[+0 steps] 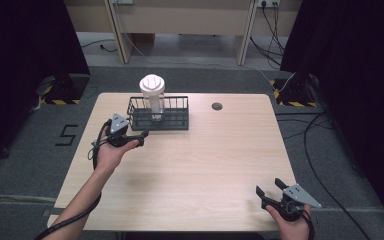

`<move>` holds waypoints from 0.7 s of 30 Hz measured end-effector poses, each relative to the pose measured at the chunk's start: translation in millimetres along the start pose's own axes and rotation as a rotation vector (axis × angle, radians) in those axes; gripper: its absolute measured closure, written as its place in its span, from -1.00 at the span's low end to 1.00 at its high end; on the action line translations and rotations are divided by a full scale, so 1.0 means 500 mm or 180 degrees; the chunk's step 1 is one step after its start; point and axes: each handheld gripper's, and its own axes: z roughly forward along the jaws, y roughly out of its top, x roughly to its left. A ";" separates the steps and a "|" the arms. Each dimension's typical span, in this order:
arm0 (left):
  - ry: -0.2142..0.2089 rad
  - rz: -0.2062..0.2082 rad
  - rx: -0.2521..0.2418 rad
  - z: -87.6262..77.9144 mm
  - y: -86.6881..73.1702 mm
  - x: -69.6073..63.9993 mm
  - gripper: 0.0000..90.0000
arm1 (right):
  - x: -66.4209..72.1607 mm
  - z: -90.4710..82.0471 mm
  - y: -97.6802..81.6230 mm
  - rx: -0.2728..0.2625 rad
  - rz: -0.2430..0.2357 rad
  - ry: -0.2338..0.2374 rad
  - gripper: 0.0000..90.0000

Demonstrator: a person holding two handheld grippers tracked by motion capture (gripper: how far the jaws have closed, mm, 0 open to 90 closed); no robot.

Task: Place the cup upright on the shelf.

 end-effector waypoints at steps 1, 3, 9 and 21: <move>0.0000 0.0000 0.0000 0.000 0.000 0.000 -0.65 | 0.000 0.000 0.000 0.0000 -0.0001 0.0001 -0.54; -0.0012 0.0022 -0.0004 -0.009 -0.009 -0.006 -0.65 | 0.000 0.000 0.000 -0.0005 -0.0005 0.0001 -0.54; -0.0013 0.0038 -0.0021 -0.033 -0.032 -0.017 -0.64 | 0.000 0.000 0.000 -0.0002 -0.0008 0.0005 -0.54; 0.0001 0.0019 -0.0039 -0.072 -0.066 -0.018 -0.64 | 0.000 0.000 0.000 -0.0003 -0.0003 0.0000 -0.54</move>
